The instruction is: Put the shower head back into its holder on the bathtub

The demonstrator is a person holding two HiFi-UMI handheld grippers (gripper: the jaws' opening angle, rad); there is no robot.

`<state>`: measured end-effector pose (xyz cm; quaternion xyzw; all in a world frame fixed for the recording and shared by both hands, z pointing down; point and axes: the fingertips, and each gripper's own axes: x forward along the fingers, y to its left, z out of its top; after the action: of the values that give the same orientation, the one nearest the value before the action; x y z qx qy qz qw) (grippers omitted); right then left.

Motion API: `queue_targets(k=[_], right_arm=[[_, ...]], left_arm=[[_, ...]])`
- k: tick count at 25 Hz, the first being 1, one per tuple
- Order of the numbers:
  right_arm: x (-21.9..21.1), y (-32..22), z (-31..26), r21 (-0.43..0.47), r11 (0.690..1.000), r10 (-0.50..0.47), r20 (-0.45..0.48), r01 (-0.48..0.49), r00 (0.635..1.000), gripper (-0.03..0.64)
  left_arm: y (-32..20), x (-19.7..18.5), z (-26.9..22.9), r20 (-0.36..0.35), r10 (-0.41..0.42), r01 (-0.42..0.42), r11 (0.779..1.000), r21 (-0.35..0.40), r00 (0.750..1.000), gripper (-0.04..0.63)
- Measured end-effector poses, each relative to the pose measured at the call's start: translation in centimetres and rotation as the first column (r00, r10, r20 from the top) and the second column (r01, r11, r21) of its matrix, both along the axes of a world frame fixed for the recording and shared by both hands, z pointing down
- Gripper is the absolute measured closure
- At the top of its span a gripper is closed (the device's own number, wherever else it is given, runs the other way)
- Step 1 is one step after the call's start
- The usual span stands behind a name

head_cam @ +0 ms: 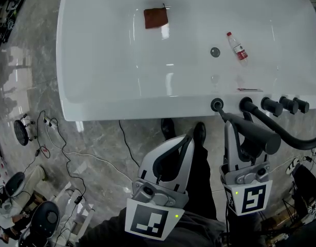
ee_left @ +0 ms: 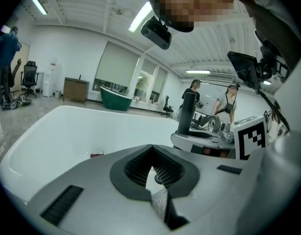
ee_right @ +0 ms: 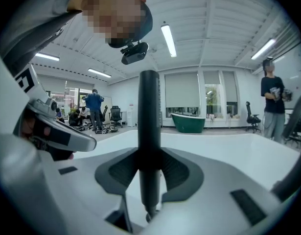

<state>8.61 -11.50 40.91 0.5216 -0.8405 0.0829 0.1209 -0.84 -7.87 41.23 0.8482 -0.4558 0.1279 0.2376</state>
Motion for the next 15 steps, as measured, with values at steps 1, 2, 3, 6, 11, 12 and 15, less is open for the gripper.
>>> queue_targets(k=[1,2,3,6,11,12,15], right_arm=[[0.0,-0.1,0.2,-0.002,1.0,0.001,0.0,-0.001,1.0,0.476],[0.1,-0.2,0.5,-0.003,1.0,0.002,-0.001,-0.002,1.0,0.476],[0.2,-0.3,0.7,-0.005,1.0,0.004,-0.002,-0.004,1.0,0.476],[0.4,-0.4,1.5,-0.012,1.0,0.011,0.002,-0.011,1.0,0.476],[0.6,-0.6,2.7,-0.021,1.0,0.014,-0.001,-0.014,1.0,0.476],[0.6,-0.7,2.8,-0.018,1.0,0.015,-0.001,-0.015,1.0,0.476],[0.6,-0.8,2.8,-0.014,1.0,0.017,0.003,-0.017,1.0,0.476]], left_arm=[[-0.2,0.0,0.1,0.0,0.0,0.0,1.0,0.002,1.0,0.591],[-0.4,0.1,0.2,0.001,0.002,-0.002,1.0,0.005,1.0,0.592],[-0.6,0.2,0.4,0.003,0.004,-0.004,1.0,0.009,1.0,0.591],[-1.0,0.7,1.2,0.015,0.017,-0.017,1.0,0.021,1.0,0.591],[-2.4,2.1,2.0,0.016,0.03,-0.032,0.995,0.097,0.999,0.592],[-2.7,2.4,2.3,0.017,0.037,-0.038,0.993,0.109,0.999,0.591],[-3.6,3.0,3.0,0.015,0.056,-0.058,0.99,0.126,0.998,0.591]])
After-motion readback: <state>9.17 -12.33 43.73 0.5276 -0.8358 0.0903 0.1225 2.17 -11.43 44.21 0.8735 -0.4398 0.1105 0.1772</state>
